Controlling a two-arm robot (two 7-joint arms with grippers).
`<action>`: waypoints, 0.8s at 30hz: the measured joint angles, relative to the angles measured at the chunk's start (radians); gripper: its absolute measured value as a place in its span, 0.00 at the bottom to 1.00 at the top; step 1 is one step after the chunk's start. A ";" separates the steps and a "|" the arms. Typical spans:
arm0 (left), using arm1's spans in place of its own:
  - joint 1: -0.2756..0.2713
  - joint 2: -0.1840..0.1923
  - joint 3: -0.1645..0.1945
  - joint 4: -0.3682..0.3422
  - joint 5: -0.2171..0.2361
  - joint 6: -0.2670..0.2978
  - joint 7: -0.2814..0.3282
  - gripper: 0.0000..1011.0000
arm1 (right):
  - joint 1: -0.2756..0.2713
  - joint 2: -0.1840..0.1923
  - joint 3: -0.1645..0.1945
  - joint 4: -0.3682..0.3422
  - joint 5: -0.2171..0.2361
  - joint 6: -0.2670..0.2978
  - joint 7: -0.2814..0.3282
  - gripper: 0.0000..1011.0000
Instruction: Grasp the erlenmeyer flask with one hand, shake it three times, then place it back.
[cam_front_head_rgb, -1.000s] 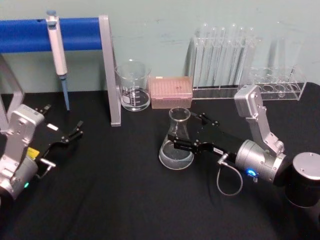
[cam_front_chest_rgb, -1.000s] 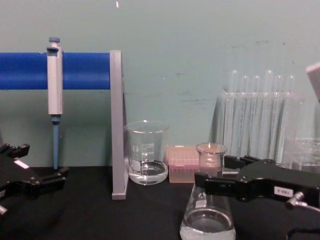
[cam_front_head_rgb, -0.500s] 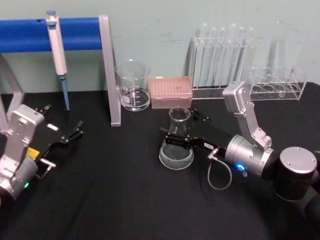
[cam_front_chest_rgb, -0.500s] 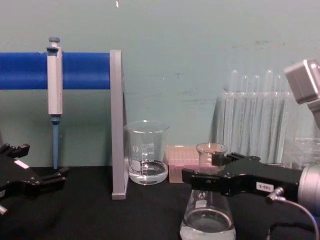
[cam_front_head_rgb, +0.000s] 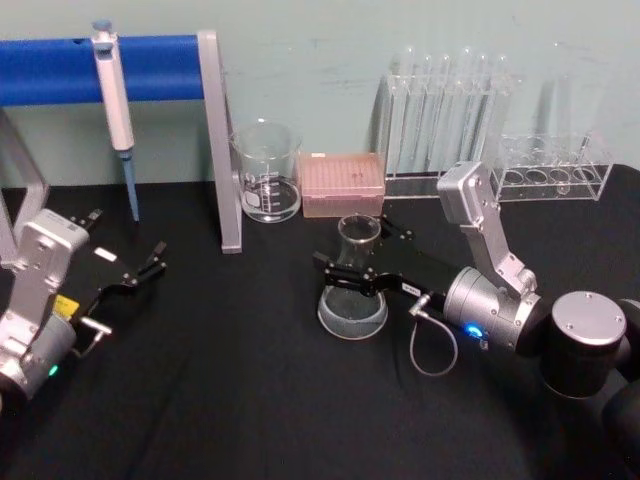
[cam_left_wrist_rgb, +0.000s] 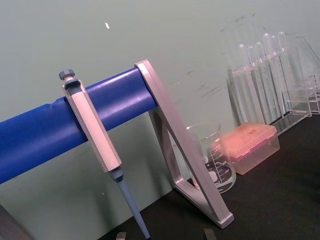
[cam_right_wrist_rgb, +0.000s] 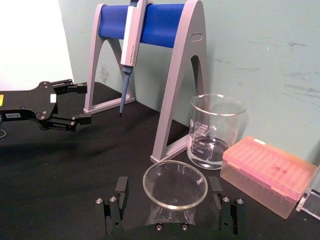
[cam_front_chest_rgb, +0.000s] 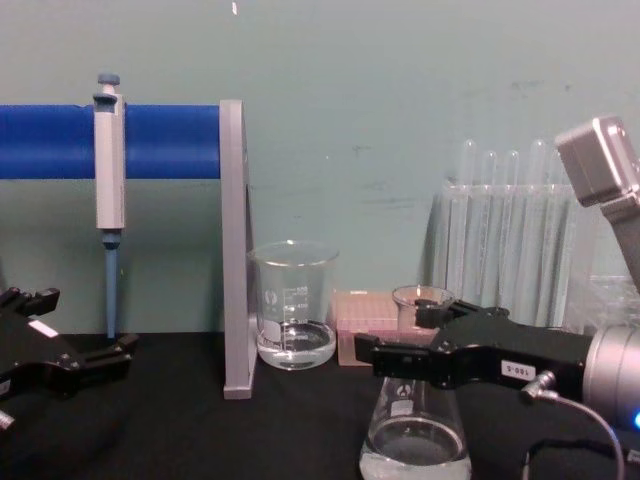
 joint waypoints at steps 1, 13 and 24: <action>0.000 0.000 0.000 0.000 0.000 0.000 0.000 0.99 | 0.000 0.000 0.000 0.000 0.000 0.000 0.000 0.99; 0.000 0.000 0.000 0.000 0.000 0.000 0.000 0.99 | 0.000 0.001 0.001 0.000 0.004 0.003 -0.001 0.85; 0.000 0.000 0.000 0.000 0.000 0.000 0.000 0.99 | -0.001 0.002 0.002 -0.001 0.006 0.005 -0.001 0.52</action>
